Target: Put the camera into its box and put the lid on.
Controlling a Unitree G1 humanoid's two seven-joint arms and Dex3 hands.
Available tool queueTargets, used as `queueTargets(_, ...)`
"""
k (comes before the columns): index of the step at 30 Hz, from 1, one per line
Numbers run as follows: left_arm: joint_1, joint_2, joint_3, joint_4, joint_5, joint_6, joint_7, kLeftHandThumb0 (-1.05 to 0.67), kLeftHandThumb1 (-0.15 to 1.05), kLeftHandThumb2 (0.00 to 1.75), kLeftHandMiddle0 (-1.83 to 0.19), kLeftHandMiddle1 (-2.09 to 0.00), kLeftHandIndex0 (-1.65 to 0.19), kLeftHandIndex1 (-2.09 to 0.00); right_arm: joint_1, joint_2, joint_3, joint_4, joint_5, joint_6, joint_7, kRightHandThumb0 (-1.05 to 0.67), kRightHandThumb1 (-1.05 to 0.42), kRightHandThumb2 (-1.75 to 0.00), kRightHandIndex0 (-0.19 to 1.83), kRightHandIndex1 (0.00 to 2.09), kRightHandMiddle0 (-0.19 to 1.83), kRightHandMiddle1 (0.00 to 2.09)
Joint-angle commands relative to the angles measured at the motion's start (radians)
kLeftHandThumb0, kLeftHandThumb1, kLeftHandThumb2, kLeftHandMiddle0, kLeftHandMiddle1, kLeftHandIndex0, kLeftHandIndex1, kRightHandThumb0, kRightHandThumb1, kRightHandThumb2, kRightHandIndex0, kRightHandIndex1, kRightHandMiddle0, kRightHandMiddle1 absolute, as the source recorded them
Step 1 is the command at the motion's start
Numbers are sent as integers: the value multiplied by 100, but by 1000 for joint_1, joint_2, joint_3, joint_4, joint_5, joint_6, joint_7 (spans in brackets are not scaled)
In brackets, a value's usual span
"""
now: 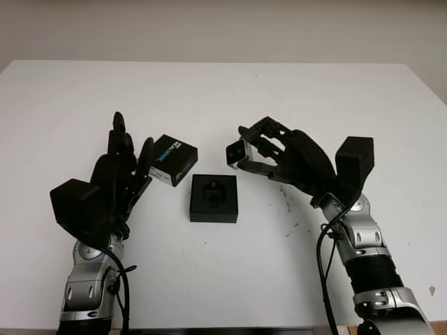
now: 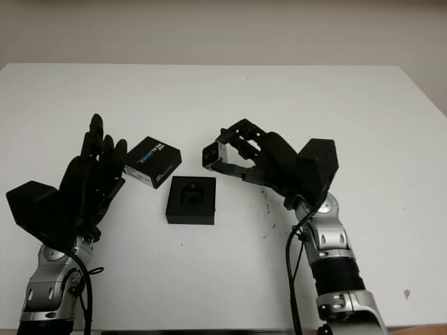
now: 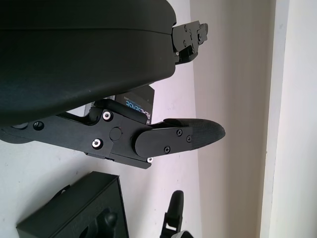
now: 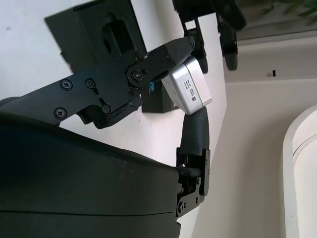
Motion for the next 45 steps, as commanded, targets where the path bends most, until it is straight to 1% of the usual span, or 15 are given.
queueTargets(1, 3, 2, 2, -12, -8, -2, -2, -53, 105, 47, 19, 0, 19, 0, 18, 13, 8, -38, 5, 18, 0, -36, -101, -6, 12, 8, 19, 183)
queueTargets(7, 2, 0, 1, -9, -9, -1, 2, -54, 105, 46, 19, 0, 19, 0, 33, 24, 33, -36, -15, 20, 2, -37, -100, -5, 12, 8, 22, 185)
queueTargets(13, 3, 0, -4, -6, -5, -7, 4, -53, 105, 47, 19, 0, 19, 0, 32, 47, 42, 1, -17, 22, 0, -38, -100, -5, 13, 7, 23, 181)
queueTargets(26, 4, -5, -11, -8, 2, -5, 13, -54, 105, 46, 19, 0, 19, 0, 57, 95, 66, 9, -35, 45, -23, -41, -100, -5, 12, 7, 21, 178)
queueTargets(31, 5, -5, -10, -8, -2, -3, 10, -53, 105, 47, 19, 0, 19, 0, 68, 113, 75, 12, -42, 44, -32, -39, -101, -6, 13, 7, 20, 179)
queueTargets(41, 4, -7, -12, -2, 0, -9, 11, -54, 105, 46, 19, 0, 19, 0, 94, 140, 88, -10, -56, 66, -60, -39, -100, -5, 15, 8, 24, 181)
queueTargets(45, 5, -9, -15, -6, 8, -6, 17, -54, 105, 47, 19, 0, 19, 0, 99, 144, 92, -7, -65, 53, -62, -38, -101, -6, 14, 7, 22, 182)
